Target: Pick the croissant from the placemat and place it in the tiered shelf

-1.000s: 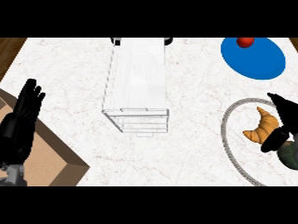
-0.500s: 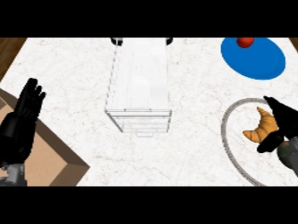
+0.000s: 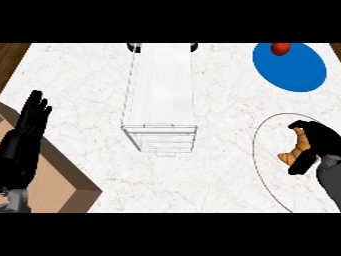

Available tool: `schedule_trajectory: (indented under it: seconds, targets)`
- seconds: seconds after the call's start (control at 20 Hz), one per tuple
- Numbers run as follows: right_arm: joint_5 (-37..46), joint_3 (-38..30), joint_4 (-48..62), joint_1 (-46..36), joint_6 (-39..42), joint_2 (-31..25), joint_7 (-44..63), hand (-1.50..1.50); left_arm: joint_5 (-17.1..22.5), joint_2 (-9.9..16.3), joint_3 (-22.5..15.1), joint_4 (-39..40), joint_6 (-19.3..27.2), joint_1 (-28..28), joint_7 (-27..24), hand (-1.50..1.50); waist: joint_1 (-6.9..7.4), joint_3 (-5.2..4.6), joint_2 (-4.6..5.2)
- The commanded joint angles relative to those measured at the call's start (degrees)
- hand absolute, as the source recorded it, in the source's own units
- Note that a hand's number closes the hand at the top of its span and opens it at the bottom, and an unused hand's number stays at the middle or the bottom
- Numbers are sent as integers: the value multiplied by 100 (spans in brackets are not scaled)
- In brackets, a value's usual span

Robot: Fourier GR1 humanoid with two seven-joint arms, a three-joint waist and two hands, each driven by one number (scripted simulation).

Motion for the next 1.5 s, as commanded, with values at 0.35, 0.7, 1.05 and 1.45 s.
schedule_trajectory:
  seconds: [0.35,0.7,1.05,1.45]
  targets:
    - [951,160,329,-215,-640,5,-675,150,288,-194,337,584,-257,-283,-231,0,-59,-78,72]
    - [1245,2055,-533,-975,244,206,-3898,150,138,-168,-180,-55,-162,-296,99,0,558,-64,192]
    - [648,2818,-1156,-1538,1015,-286,-7058,150,79,-141,-106,137,-67,-308,-10,0,240,-76,136]
    - [-2014,1115,-1174,-2140,2819,-1087,-7950,150,12,-143,-45,2,244,-215,261,0,-109,-79,62]
